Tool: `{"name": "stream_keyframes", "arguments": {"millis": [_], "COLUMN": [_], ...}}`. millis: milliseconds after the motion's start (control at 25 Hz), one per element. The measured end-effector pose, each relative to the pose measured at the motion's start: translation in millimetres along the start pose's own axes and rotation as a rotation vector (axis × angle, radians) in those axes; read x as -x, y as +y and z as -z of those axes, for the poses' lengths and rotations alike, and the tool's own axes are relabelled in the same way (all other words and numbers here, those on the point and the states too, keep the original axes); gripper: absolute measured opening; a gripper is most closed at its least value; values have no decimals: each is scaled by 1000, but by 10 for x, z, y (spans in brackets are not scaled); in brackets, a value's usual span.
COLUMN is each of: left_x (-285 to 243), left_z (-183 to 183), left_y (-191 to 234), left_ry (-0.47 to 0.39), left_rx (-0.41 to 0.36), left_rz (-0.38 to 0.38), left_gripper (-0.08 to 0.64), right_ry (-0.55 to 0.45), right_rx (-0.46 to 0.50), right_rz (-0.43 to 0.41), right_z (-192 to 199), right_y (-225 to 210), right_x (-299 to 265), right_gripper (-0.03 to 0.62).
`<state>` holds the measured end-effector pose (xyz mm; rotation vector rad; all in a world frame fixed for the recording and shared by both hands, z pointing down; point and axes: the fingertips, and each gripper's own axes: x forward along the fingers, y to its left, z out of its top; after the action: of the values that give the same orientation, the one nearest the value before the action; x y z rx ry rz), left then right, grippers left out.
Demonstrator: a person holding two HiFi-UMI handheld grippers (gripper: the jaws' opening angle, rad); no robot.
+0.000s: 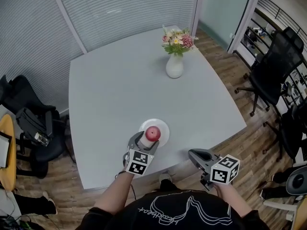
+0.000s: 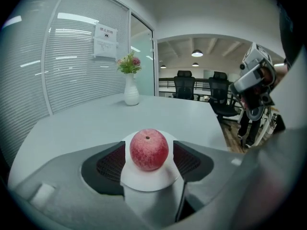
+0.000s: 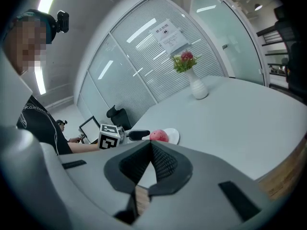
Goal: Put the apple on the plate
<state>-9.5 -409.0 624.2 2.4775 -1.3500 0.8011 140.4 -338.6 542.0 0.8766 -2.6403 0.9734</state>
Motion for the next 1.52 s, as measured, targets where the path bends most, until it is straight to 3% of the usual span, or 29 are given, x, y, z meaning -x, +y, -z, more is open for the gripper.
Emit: {"name": "stream_keyframes", "arguments": {"millis": [120,440,520,600,720,880,1000,1240,1520], "left_x": [287,1399,1621,1805,2046,2309,2421,2585,2679], "left_z": [-164,-631,-683,-672,-653,-708,-703,-674,-639], "left_y": [11,-253,-328,-380,-488,-642,-654,-676,-747], "left_ry": [-41,-201,-218,-211,-212,-253,-255,-279,-289], "left_rx": [50,223,250,278,315,293,264,296,253], "left_rz": [27,184,210,209,258,337,338,369,376], "left_gripper": [301,271,202,38,21,14,14,14,14], "right_ry": [-23,-79,-92,-103,-114,-118,-117,-131,-140], "right_rx": [29,114,138,158,183,221,228,239,233], "right_rz": [-8,-28,-45,-69,-94,-117,-121,-141,-141], "right_z": [-69,-134,-142,-138,-134,-105,-63,17,67], "right_y": [155,769,940,1112,1330,1566,1698,1877,1975], "right_x": [8,-41,-62,-70,-82,-69,-68,-71,-55], "right_gripper": [8,9,8,9,9,8,8,8,8]}}
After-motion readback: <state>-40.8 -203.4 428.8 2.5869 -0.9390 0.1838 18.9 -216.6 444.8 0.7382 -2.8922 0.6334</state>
